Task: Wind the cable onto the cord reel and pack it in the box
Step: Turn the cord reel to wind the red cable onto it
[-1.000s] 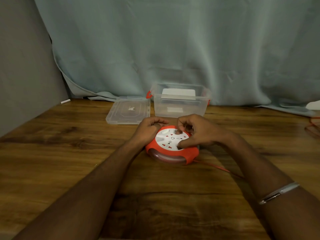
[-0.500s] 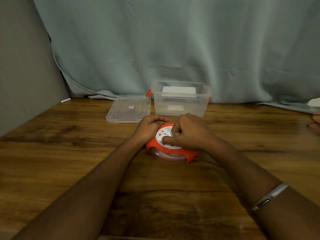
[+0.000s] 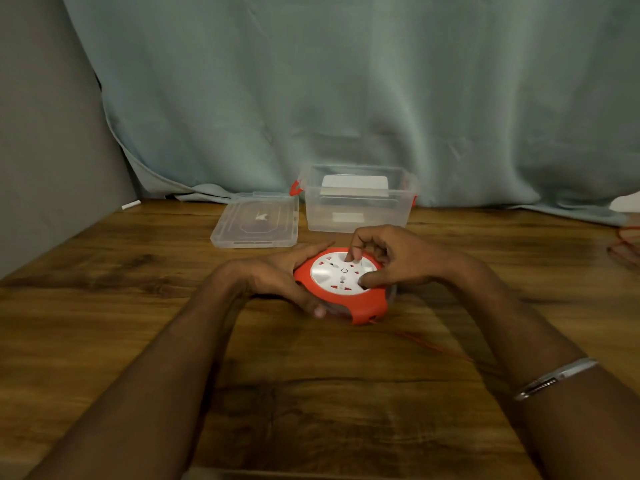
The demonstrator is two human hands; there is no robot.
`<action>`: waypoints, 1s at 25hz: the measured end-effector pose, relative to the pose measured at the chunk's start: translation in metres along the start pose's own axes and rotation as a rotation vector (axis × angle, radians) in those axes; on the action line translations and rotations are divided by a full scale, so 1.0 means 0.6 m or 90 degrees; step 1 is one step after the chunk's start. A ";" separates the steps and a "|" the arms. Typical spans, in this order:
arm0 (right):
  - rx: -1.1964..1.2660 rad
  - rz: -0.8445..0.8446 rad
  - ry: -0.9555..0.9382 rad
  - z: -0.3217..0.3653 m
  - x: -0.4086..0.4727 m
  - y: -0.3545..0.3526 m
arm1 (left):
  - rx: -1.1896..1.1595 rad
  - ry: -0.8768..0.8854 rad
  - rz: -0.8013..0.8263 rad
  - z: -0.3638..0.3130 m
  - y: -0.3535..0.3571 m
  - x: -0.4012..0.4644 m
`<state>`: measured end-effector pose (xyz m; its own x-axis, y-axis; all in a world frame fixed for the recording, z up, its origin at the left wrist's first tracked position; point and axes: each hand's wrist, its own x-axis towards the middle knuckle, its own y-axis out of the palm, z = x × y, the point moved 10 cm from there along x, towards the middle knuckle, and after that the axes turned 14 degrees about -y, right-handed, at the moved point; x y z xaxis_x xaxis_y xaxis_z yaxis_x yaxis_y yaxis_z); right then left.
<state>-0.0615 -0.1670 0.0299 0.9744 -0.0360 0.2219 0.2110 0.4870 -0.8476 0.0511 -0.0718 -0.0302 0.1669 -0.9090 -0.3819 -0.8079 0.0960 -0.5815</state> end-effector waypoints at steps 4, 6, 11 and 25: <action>-0.032 -0.026 0.013 0.000 -0.006 -0.008 | 0.000 -0.009 -0.026 0.009 -0.004 0.011; -0.061 -0.034 0.015 0.003 -0.007 -0.013 | 0.007 -0.014 -0.031 0.015 -0.005 0.013; -0.133 -0.044 0.015 0.020 -0.004 -0.007 | 0.002 -0.001 -0.032 0.007 0.000 0.006; -0.110 0.000 0.000 0.022 -0.001 -0.007 | 0.029 -0.001 -0.018 0.006 0.005 0.007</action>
<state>-0.0640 -0.1573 0.0398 0.9743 -0.0365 0.2225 0.2219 0.3292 -0.9178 0.0515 -0.0741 -0.0361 0.1903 -0.9111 -0.3657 -0.7759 0.0886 -0.6246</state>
